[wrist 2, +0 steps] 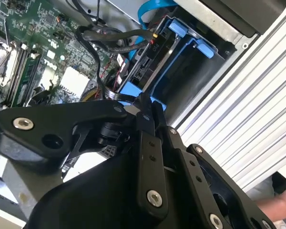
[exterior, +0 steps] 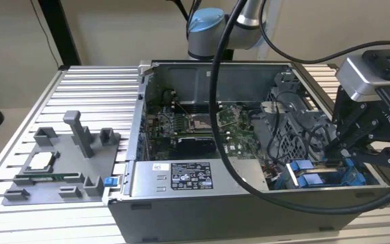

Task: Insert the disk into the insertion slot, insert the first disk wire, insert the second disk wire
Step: 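Insert the second disk wire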

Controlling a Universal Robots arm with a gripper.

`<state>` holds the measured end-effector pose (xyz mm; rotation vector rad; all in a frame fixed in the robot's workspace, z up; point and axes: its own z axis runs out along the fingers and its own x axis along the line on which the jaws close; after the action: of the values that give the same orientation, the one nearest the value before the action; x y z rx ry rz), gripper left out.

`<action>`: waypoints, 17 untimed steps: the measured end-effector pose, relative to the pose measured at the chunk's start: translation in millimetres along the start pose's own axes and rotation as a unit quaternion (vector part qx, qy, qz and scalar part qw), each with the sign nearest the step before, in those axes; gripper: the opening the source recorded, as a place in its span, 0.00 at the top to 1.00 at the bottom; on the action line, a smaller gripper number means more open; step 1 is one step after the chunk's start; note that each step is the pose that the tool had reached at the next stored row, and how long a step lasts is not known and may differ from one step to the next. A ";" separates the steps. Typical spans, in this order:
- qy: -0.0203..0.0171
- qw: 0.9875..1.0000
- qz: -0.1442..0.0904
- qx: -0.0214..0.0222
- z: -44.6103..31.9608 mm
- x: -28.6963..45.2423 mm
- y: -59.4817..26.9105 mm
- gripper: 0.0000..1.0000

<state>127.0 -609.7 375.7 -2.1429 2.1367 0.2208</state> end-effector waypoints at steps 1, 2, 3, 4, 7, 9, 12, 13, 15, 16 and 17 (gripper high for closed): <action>0.000 1.000 0.000 0.001 2.0 -1.6 0.0 1.00; 0.000 1.000 0.000 0.001 4.1 -3.3 -0.1 1.00; 0.000 1.000 0.000 0.002 6.0 -5.3 -0.1 1.00; 0.000 1.000 -0.001 0.003 7.8 -7.8 -0.2 1.00; 0.000 1.000 -0.002 0.007 12.7 -14.4 -0.3 1.00; 0.000 1.000 -0.003 0.010 15.4 -16.2 -0.4 1.00; 0.006 1.000 -0.007 0.011 17.8 -15.9 -1.0 1.00; 0.008 1.000 -0.008 0.011 18.6 -15.7 -1.3 1.00; 0.011 1.000 -0.011 0.012 20.4 -15.4 -2.2 1.00; 0.011 1.000 -0.013 0.013 21.3 -15.2 -2.9 1.00; 0.012 1.000 -0.015 0.014 22.2 -15.1 -3.3 1.00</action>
<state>129.7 -590.9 356.5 -2.1710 2.1060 0.1639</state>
